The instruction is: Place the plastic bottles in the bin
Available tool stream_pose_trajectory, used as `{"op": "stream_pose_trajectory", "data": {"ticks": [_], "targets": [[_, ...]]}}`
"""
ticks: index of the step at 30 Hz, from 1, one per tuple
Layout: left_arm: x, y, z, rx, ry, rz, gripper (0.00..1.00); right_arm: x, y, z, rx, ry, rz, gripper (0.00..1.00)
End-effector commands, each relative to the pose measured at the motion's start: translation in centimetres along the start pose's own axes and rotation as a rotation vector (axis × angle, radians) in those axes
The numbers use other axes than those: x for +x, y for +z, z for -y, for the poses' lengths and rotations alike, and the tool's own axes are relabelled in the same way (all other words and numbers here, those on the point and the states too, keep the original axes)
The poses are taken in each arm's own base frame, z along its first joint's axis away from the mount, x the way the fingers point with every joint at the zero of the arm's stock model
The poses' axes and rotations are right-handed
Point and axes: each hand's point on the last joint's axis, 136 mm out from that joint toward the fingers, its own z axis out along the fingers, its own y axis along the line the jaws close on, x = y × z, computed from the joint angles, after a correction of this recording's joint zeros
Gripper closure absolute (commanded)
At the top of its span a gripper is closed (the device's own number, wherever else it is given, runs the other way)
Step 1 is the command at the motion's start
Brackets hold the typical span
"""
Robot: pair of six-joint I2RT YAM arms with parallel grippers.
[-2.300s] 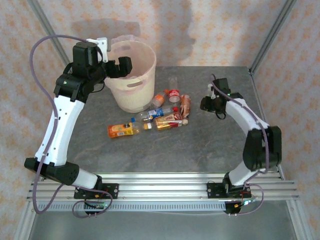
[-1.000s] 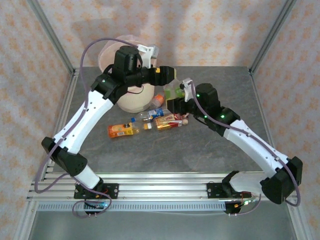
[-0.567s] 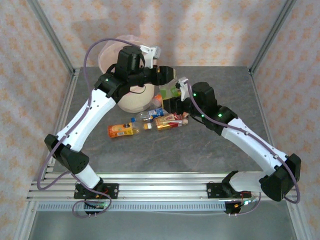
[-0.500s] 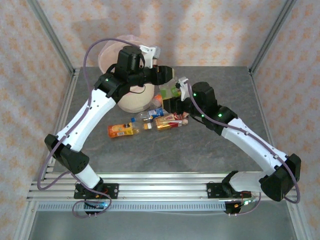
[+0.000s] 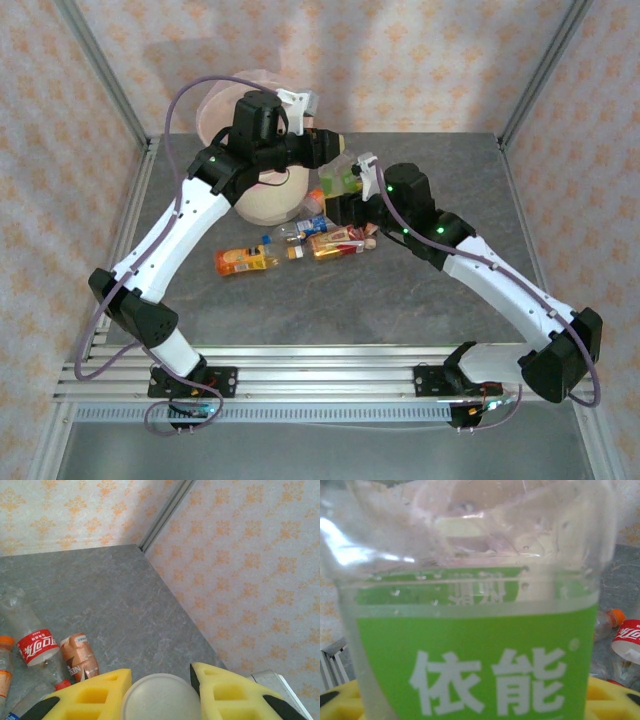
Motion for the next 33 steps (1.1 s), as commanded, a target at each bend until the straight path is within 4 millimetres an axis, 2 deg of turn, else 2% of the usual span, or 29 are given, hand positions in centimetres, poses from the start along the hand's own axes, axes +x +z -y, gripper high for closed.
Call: {"op": "stream_pose_trajectory", "data": {"ticks": [1, 5, 6, 10, 15, 20, 24, 30, 33], "targets": [[-1.0, -1.5, 1.6, 0.026, 0.051, 0.043, 1.00, -2.3, -0.6, -0.5, 0.004, -0.025, 0.060, 0.31], [-2.3, -2.7, 1.3, -0.030, 0.110, 0.090, 1.00, -1.9, -0.7, -0.1, 0.026, -0.018, 0.047, 0.03], [-2.8, -3.1, 1.2, -0.053, 0.129, 0.108, 1.00, -1.8, -0.8, 0.0, 0.033, -0.017, 0.046, 0.01], [-5.2, -4.8, 0.2, -0.142, 0.187, 0.193, 1.00, -1.8, -1.3, 0.2, 0.046, -0.012, 0.052, 0.01], [-9.5, -7.5, -1.5, -0.198, 0.209, 0.318, 1.00, -1.6, -1.7, 0.4, 0.062, 0.000, 0.057, 0.01], [-13.8, -10.8, -4.0, -0.292, 0.217, 0.442, 1.00, -1.3, -2.0, 0.8, 0.083, 0.009, 0.056, 0.01], [-16.2, -12.6, -6.0, -0.399, 0.268, 0.500, 1.00, -1.2, -2.0, 1.1, 0.101, 0.013, 0.054, 0.01], [-17.7, -12.8, -9.7, -0.527, 0.283, 0.460, 1.00, -1.0, -2.0, 1.8, 0.140, 0.023, 0.051, 0.01], [-17.8, -12.2, -12.0, -0.569, 0.270, 0.422, 1.00, -0.8, -1.9, 2.2, 0.156, 0.032, 0.047, 0.01]]}}
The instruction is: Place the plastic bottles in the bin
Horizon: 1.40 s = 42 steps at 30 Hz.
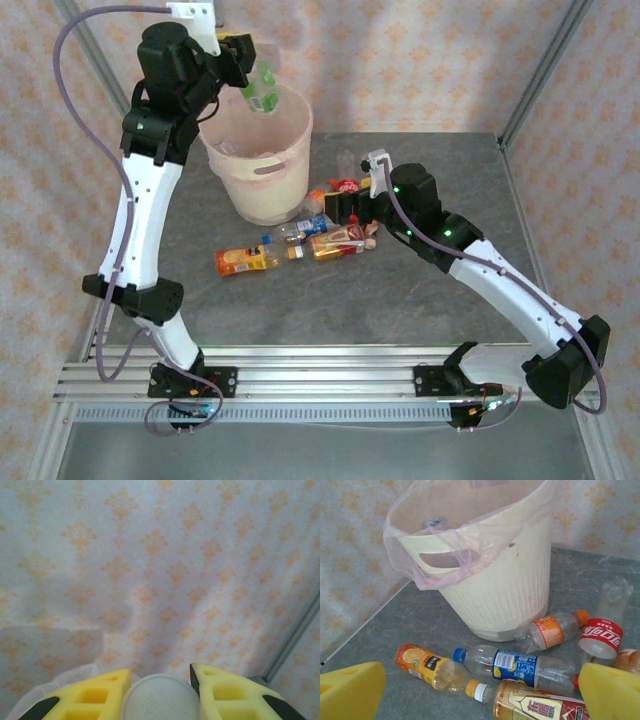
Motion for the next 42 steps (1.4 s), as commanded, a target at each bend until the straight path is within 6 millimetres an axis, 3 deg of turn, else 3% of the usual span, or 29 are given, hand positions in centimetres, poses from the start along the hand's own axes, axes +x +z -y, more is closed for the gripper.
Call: {"op": "stream_pose_trajectory", "data": {"ticks": [1, 4, 13, 22, 29, 31, 33, 36, 42], "targets": [[3.0, 1.9, -2.9, -0.085, 0.044, -0.111, 1.00, 0.2, -0.3, 0.6, 0.042, 0.019, 0.002, 0.01], [4.2, 2.8, -4.4, -0.117, 0.057, -0.152, 1.00, 0.4, -0.3, 1.3, 0.081, 0.039, 0.000, 0.01], [10.4, 6.6, -8.1, -0.200, 0.138, -0.316, 1.00, 1.0, -0.6, 5.7, 0.338, 0.127, -0.012, 0.01], [16.3, 8.6, -9.4, -0.193, 0.181, -0.481, 0.98, 2.1, -1.4, 10.6, 0.588, 0.249, -0.030, 0.01], [19.0, 9.6, -8.8, -0.131, 0.148, -0.544, 0.85, 5.9, -1.1, 15.0, 0.702, 0.488, -0.169, 0.01], [19.6, 9.9, -8.6, -0.116, 0.137, -0.554, 0.76, 7.2, -0.5, 15.7, 0.702, 0.541, -0.209, 0.01], [20.0, 10.0, -8.5, -0.107, 0.128, -0.562, 0.59, 8.3, 0.1, 16.4, 0.702, 0.582, -0.243, 0.01], [20.1, 10.0, -8.4, -0.102, 0.124, -0.566, 0.44, 9.5, 0.9, 17.2, 0.710, 0.613, -0.283, 0.01], [18.5, 9.3, -8.1, -0.105, 0.119, -0.536, 0.31, 11.0, 2.3, 18.0, 0.719, 0.623, -0.350, 0.01]]}}
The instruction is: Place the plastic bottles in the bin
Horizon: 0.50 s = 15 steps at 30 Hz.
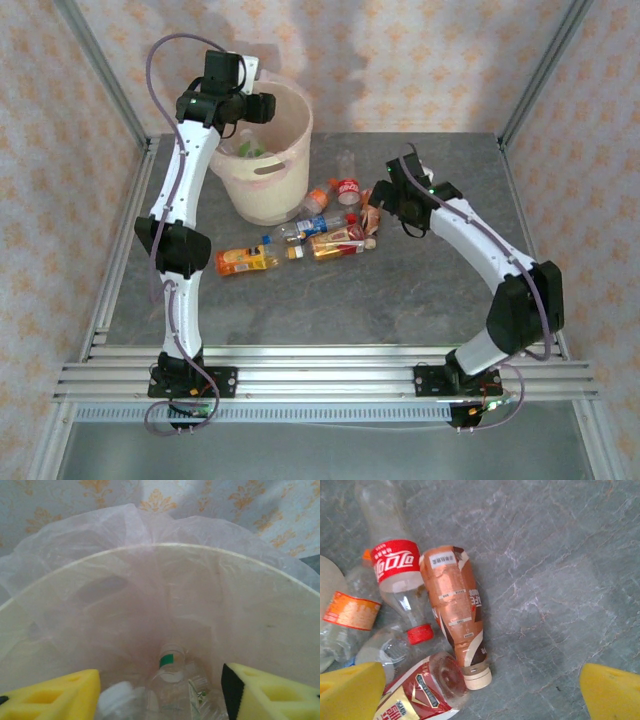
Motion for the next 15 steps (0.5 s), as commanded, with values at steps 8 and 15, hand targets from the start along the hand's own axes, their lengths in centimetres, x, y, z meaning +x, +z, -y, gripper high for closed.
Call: {"op": "stream_pose_trajectory", "data": {"ticks": [8, 15], "targets": [[-3.4, -6.9, 0.3, 0.015, -0.037, 0.108, 0.19, 1.1, 2.6, -0.6, 0.018, -0.016, -0.108, 0.16], [-3.8, -11.5, 0.8, 0.033, -0.102, 0.154, 0.02, 1.5, 4.0, -0.8, 0.032, -0.048, -0.143, 0.23]]}}
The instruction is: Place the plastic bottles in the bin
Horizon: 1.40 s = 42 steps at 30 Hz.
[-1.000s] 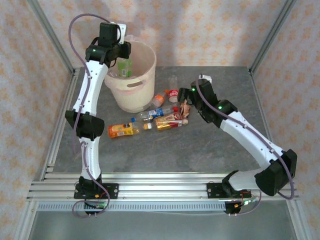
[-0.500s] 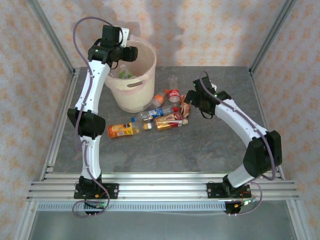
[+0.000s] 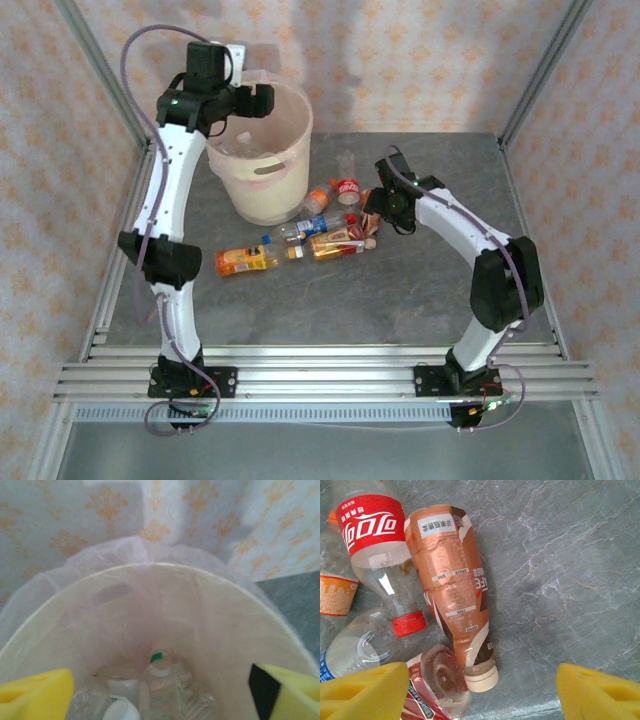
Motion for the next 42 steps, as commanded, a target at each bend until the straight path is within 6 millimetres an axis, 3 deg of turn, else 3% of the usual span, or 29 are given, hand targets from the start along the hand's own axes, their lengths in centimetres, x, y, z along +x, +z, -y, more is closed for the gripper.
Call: {"op": "stream_pose_trajectory", "data": {"ticks": [1, 11, 17, 28, 42], "targets": [[-2.2, -6.1, 0.5, 0.024, -0.052, 0.099, 0.00, -0.4, 0.2, 0.1, 0.016, -0.021, -0.015, 0.23], [0.8, -13.8, 1.1, 0.076, -0.205, 0.253, 0.00, -0.5, 2.6, -0.1, 0.047, -0.079, -0.056, 0.19], [3.5, -16.7, 0.4, 0.061, -0.292, 0.319, 0.00, -0.3, 4.2, -0.4, 0.056, -0.103, -0.092, 0.18], [5.7, -18.0, -0.4, 0.021, -0.344, 0.315, 0.00, -0.2, 6.9, -1.3, 0.044, -0.137, -0.153, 0.20], [6.0, -17.0, -0.4, 0.027, -0.356, 0.293, 0.00, 0.2, 8.4, 2.3, 0.107, -0.093, -0.184, 0.25]]}}
